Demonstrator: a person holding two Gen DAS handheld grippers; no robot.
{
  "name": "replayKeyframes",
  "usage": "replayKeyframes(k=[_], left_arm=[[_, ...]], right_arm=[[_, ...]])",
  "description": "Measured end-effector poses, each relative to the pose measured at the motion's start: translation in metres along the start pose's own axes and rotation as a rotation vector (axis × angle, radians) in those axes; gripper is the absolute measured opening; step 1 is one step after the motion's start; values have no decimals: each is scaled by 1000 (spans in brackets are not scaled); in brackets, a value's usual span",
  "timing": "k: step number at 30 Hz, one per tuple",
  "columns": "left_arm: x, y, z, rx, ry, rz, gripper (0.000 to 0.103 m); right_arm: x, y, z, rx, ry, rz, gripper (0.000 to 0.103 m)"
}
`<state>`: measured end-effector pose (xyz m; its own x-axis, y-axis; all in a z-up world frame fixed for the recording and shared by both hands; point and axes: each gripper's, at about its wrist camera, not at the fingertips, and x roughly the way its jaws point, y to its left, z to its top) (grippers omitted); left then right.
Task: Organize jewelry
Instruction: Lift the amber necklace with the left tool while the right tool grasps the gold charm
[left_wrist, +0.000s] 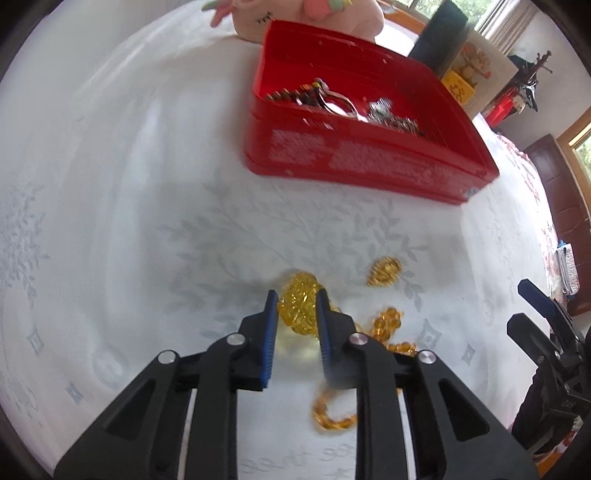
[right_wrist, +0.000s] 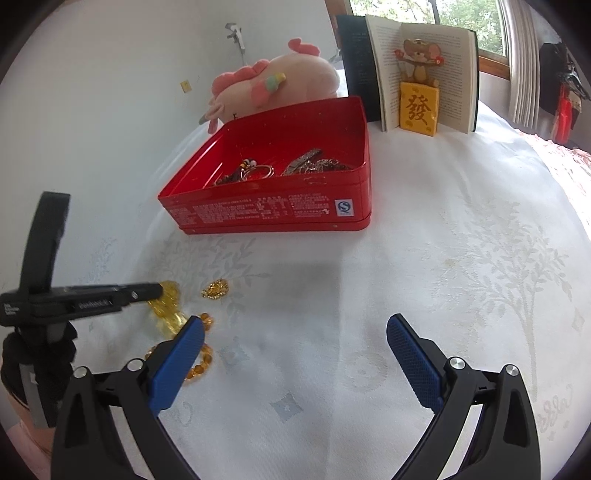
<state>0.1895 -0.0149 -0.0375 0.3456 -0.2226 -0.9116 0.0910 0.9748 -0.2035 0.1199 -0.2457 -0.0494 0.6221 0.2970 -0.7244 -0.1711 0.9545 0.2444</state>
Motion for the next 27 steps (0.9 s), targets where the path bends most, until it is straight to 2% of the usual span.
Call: replayKeyframes(k=[4,6,7,8,10,13,16,20,24,27], left_arm=[[2,17,12,-4,-2,-7,15],[5,18,15,-15,7,-15,17],[5,17,14,-12,14,8,19],[7,17,12,-11,20,19,33],[8,14,7,-23,30,14,50],[8,11,-4,-48,44,7,55],[10,9,-8,-86,41,16,55],[14,3,-5,-109,33,64,45],[18,-9,-2,-48,15,99,44],[17,-6,-1,-1,22,77,44]], right_arm=[[7,6,2,-7,17,3,99],[10,8,3,-12,25,5,99],[12,9,3,-12,31,3,99],[13,10,3,-11,34,1,99],[16,11,4,-12,40,1,99],[19,13,4,-18,48,0,99],[20,15,5,-25,52,3,99],[19,17,4,-34,49,11,99],[18,13,5,-23,48,12,99],[17,12,5,-21,49,13,99]])
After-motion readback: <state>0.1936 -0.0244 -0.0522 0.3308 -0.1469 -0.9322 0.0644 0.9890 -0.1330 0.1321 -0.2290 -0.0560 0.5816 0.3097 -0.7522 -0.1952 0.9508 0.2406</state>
